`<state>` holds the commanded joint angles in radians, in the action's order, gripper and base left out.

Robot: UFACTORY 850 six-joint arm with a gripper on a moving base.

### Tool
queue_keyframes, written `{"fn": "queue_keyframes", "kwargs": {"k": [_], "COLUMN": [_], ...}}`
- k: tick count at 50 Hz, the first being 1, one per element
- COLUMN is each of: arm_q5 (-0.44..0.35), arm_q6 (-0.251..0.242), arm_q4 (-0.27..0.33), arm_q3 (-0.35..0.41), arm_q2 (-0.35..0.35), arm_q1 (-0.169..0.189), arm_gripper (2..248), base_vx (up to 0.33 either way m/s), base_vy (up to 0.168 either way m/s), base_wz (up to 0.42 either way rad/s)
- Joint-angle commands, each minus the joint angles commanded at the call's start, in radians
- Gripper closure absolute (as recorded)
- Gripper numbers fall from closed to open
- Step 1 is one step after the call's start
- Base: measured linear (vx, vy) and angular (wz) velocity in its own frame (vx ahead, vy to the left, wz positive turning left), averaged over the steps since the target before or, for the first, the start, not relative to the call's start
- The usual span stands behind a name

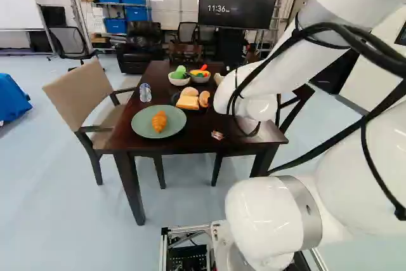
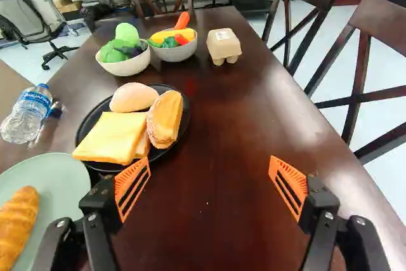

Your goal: Move the croissant to the empty plate

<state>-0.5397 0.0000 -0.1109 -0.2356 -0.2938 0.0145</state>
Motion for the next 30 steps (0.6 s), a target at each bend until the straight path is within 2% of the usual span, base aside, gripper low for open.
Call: {"fn": "queue_keyframes", "kwargs": {"k": [30], "arm_q5": [-0.21], "arm_q6": [0.0], "arm_q4": [0.07], "arm_q3": [0.093], "arm_q2": [0.009], "arm_q1": [-0.009], "arm_gripper": [3], "base_vx": [0.0], "base_vy": [0.0], "base_wz": [0.0]}}
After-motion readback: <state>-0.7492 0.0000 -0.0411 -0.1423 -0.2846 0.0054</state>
